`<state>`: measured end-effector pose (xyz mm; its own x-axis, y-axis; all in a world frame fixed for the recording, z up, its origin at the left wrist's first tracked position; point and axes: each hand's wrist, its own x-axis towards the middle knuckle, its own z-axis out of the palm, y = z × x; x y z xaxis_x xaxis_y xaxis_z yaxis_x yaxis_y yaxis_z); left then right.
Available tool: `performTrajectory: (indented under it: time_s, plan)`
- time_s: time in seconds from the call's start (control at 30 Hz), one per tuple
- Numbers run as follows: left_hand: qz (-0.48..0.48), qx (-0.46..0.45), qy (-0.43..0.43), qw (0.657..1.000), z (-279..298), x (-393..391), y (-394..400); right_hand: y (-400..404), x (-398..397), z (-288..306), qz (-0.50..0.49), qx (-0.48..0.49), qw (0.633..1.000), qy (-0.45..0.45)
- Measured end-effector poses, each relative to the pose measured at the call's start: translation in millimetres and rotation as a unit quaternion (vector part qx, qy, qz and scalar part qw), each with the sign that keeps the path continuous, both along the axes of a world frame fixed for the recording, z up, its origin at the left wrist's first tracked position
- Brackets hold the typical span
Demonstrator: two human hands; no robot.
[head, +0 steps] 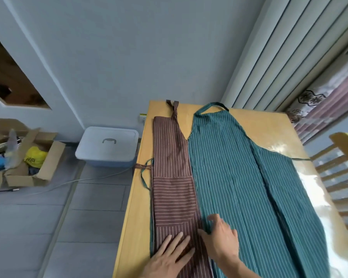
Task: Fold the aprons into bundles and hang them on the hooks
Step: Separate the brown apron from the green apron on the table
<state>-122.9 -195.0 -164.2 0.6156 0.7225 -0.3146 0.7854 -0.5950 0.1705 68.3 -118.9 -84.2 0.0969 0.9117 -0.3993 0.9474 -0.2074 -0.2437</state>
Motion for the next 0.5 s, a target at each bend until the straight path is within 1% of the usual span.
performTrajectory:
  time_s: [0.07,0.13,0.17,0.2,0.23,0.3,0.37,0.43,0.5]
  plan:
    - [-0.009,-0.059,0.005,0.998,0,-3,-16,-34,2,16,-0.039,-0.116,0.991,0.056]
    - [-0.013,-0.134,0.001,0.991,7,-9,-22,-60,4,16,-0.048,-0.203,0.974,0.088]
    - [0.006,-0.160,-0.038,0.986,11,-14,-21,-69,6,13,-0.047,-0.234,0.965,0.105]
    - [0.036,-0.130,-0.061,0.989,12,-17,-22,-77,8,9,-0.057,-0.257,0.958,0.114]
    - [0.042,-0.139,-0.074,0.987,15,-17,-23,-84,8,9,-0.074,-0.278,0.948,0.134]
    - [0.049,-0.199,-0.076,0.976,24,-17,-30,-97,5,18,-0.089,-0.311,0.924,0.204]
    - [0.069,-0.227,-0.057,0.970,43,-16,-34,-104,9,13,-0.135,-0.237,0.922,0.273]
    - [0.109,-0.238,-0.085,0.961,58,-13,-36,-104,17,3,-0.160,-0.153,0.930,0.293]
    - [0.155,-0.224,-0.123,0.954,86,-12,-33,-95,7,53,-0.100,-0.118,0.940,0.303]
